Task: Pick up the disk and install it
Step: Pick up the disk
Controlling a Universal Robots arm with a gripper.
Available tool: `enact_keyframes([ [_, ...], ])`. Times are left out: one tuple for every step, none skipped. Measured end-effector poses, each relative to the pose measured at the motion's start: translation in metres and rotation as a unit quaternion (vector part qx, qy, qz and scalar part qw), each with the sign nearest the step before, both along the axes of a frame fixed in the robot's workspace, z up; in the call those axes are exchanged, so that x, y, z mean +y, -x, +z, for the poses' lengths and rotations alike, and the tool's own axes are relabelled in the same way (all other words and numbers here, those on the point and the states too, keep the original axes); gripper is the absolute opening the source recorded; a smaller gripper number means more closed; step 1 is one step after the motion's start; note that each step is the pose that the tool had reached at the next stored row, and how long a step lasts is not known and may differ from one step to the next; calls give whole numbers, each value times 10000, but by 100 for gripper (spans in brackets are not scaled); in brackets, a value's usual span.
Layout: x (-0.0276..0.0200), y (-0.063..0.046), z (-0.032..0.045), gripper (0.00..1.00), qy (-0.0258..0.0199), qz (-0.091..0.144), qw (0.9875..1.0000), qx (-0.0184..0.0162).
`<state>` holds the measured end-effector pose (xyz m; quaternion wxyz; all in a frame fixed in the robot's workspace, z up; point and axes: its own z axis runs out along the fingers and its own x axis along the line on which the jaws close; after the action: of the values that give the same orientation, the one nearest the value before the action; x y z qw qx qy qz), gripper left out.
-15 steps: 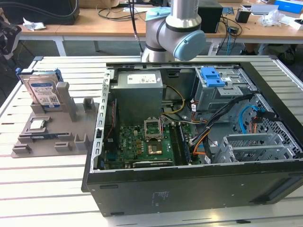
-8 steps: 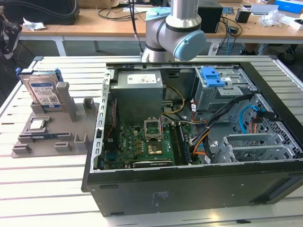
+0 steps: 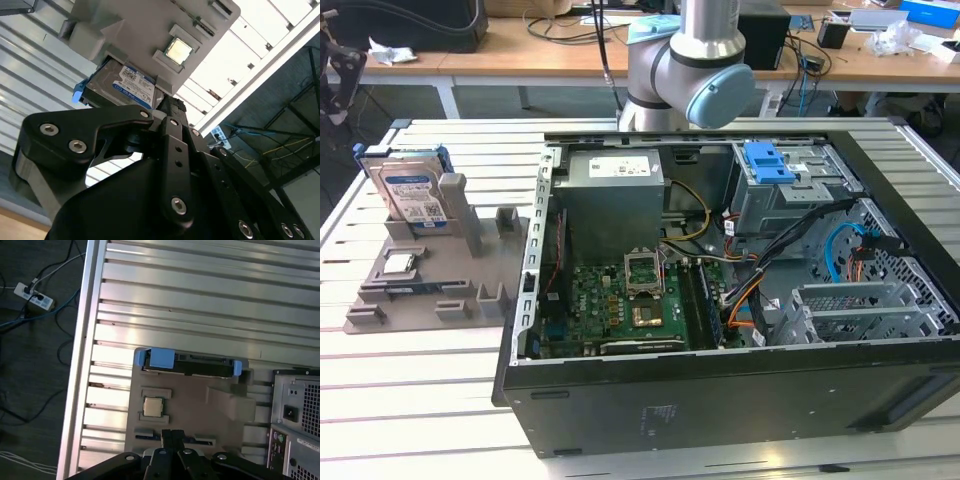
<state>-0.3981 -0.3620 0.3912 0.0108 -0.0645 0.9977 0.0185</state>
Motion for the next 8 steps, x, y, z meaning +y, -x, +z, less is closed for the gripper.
enact_keyframes([
  [0, 0, 0, 11, 0, 49, 10000, 0],
  [0, 0, 0, 11, 0, 103, 9999, 0],
  [0, 0, 0, 11, 0, 198, 9998, 0],
  [0, 0, 0, 11, 0, 296, 9996, 0],
  [0, 0, 0, 11, 0, 406, 9992, 0],
  [0, 0, 0, 11, 0, 458, 9990, 0],
  [0, 0, 0, 11, 0, 510, 9987, 0],
  [0, 0, 0, 11, 0, 616, 9981, 0],
])
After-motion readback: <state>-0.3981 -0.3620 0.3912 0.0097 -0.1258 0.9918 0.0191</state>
